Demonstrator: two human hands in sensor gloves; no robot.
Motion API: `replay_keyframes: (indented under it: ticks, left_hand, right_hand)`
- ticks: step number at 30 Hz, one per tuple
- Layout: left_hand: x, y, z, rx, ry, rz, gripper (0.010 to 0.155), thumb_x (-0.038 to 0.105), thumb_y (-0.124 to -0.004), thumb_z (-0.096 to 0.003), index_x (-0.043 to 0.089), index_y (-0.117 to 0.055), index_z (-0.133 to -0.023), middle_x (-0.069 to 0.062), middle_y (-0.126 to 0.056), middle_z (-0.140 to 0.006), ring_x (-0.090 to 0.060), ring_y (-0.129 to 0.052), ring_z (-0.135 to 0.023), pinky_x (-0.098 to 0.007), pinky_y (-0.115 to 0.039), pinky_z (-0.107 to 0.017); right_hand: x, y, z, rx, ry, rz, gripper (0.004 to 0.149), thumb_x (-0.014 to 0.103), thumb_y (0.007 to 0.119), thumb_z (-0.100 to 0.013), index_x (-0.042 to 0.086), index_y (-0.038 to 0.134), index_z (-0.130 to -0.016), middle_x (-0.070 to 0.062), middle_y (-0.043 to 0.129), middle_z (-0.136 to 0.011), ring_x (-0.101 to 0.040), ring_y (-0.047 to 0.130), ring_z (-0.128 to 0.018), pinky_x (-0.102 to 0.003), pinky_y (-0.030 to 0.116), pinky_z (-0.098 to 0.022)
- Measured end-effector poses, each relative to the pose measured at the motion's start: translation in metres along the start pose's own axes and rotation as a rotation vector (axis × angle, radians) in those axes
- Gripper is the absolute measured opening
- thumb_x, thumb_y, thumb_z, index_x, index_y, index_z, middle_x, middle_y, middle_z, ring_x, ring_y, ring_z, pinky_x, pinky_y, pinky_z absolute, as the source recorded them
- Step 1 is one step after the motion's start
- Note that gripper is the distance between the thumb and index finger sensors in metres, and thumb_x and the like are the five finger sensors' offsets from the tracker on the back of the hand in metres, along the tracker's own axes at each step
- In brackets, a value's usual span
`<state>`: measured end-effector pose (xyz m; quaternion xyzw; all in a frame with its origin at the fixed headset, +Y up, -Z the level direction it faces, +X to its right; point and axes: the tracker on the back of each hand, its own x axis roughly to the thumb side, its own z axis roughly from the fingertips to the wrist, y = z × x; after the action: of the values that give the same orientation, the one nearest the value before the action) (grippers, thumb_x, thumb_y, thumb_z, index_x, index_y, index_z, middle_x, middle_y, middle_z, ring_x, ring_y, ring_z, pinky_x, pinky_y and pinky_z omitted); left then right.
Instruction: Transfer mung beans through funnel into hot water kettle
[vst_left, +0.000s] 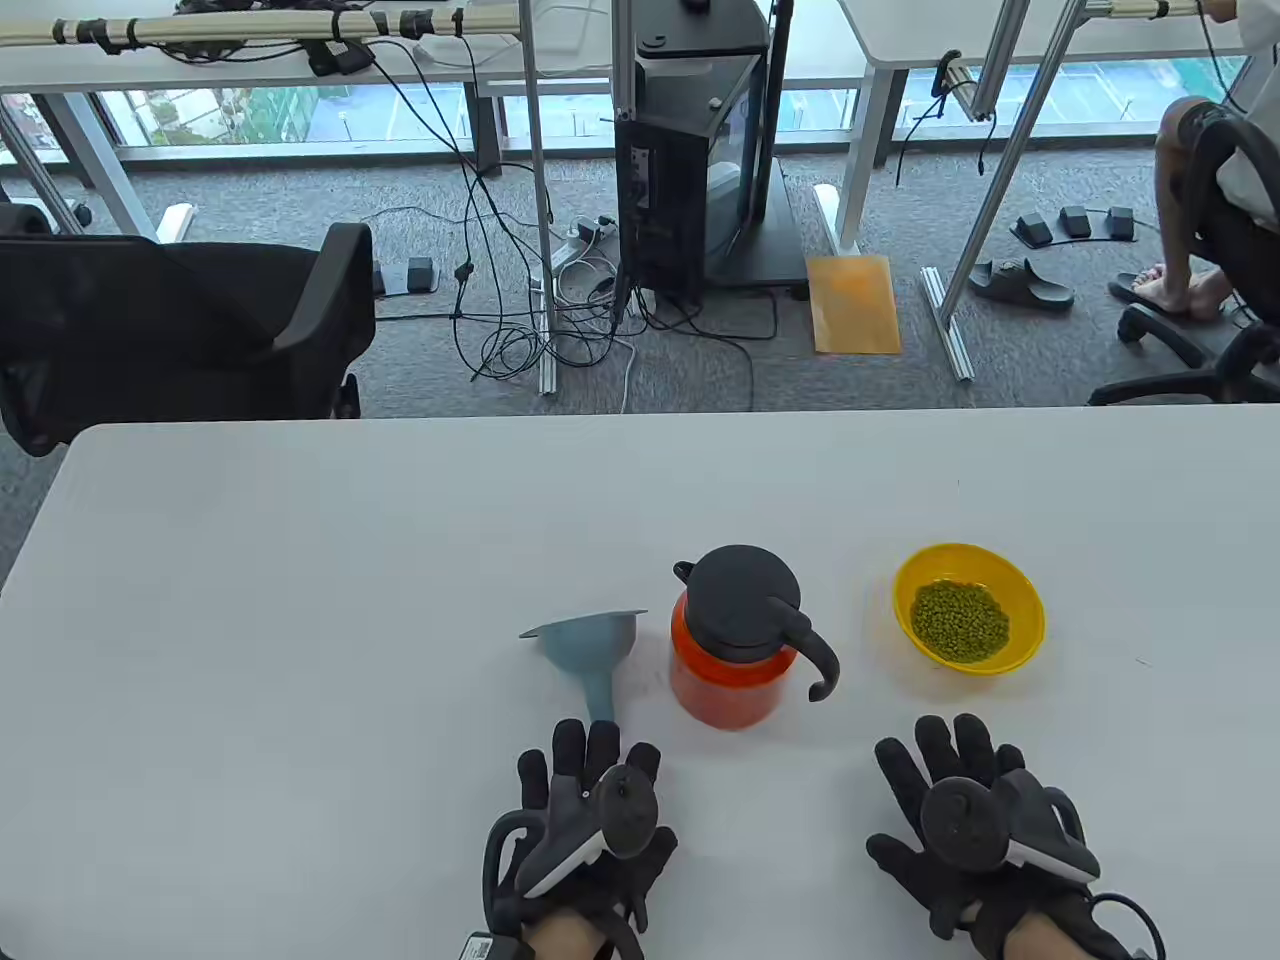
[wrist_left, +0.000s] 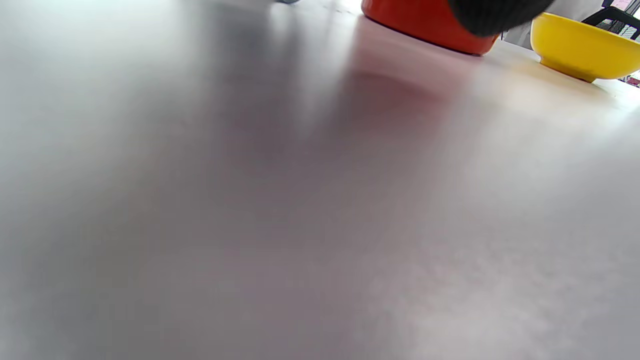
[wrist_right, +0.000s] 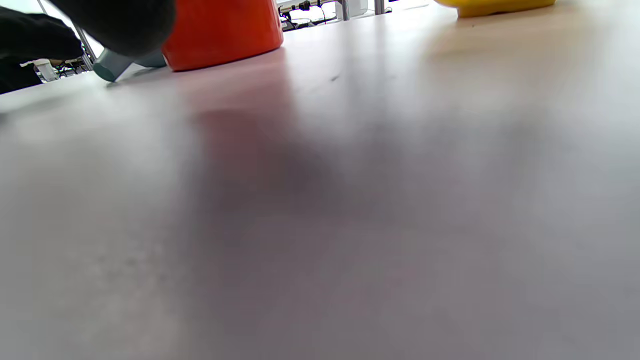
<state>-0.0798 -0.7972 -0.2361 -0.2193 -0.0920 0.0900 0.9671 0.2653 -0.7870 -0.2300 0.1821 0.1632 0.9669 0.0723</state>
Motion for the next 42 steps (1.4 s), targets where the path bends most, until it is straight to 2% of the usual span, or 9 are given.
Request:
replay_keyframes:
  ticks: [13, 17, 22, 32, 37, 42]
  left_hand:
    - [0.001, -0.002, -0.002, 0.006, -0.026, 0.016, 0.082, 0.062, -0.063, -0.0442, 0.038, -0.019, -0.109, 0.001, 0.003, -0.113, -0.033, 0.013, -0.1, -0.064, -0.001, -0.07]
    - [0.005, 0.007, 0.0, 0.012, -0.011, -0.001, 0.082, 0.062, -0.065, -0.0438, 0.038, -0.02, -0.109, 0.001, 0.002, -0.113, -0.034, 0.01, -0.102, -0.064, -0.001, -0.07]
    - [0.014, 0.037, 0.005, 0.052, -0.01, 0.056, 0.088, 0.06, -0.074, -0.0423, 0.037, -0.023, -0.109, 0.0, -0.001, -0.114, -0.034, 0.005, -0.104, -0.064, -0.004, -0.072]
    - [0.041, 0.129, -0.008, 0.148, 0.021, 0.054, 0.1, 0.059, -0.084, -0.0385, 0.034, -0.017, -0.108, -0.002, -0.001, -0.114, -0.037, 0.003, -0.105, -0.066, -0.004, -0.071]
    - [0.066, 0.16, -0.029, 0.131, -0.002, 0.036, 0.104, 0.06, -0.087, -0.0373, 0.035, -0.013, -0.107, -0.002, 0.001, -0.113, -0.038, 0.003, -0.105, -0.067, -0.004, -0.071]
    - [0.093, 0.175, -0.052, 0.064, -0.054, -0.015, 0.107, 0.062, -0.09, -0.0348, 0.042, -0.012, -0.105, -0.002, 0.003, -0.114, -0.04, 0.0, -0.107, -0.068, -0.005, -0.072]
  right_hand:
    - [-0.003, -0.002, 0.004, -0.011, -0.005, -0.043, 0.09, 0.062, 0.062, -0.053, 0.014, 0.013, -0.112, -0.027, -0.005, -0.105, -0.057, -0.013, -0.085, -0.078, 0.007, -0.053]
    - [-0.005, -0.005, 0.007, -0.031, -0.012, -0.06, 0.09, 0.062, 0.062, -0.053, 0.014, 0.013, -0.112, -0.028, -0.005, -0.105, -0.057, -0.013, -0.085, -0.078, 0.007, -0.053]
    - [-0.005, -0.009, 0.009, -0.053, -0.03, -0.084, 0.09, 0.061, 0.062, -0.053, 0.014, 0.014, -0.112, -0.028, -0.005, -0.105, -0.057, -0.013, -0.085, -0.078, 0.007, -0.053]
    - [-0.009, -0.012, 0.011, -0.063, -0.067, -0.149, 0.09, 0.061, 0.062, -0.053, 0.014, 0.013, -0.112, -0.028, -0.005, -0.105, -0.057, -0.013, -0.085, -0.078, 0.007, -0.053]
    - [-0.009, -0.011, 0.01, -0.067, -0.076, -0.161, 0.09, 0.061, 0.062, -0.053, 0.014, 0.013, -0.112, -0.028, -0.006, -0.104, -0.058, -0.013, -0.085, -0.078, 0.008, -0.053]
    - [-0.008, -0.011, 0.01, -0.056, -0.082, -0.164, 0.09, 0.061, 0.062, -0.053, 0.014, 0.013, -0.112, -0.028, -0.006, -0.104, -0.058, -0.013, -0.085, -0.078, 0.008, -0.053]
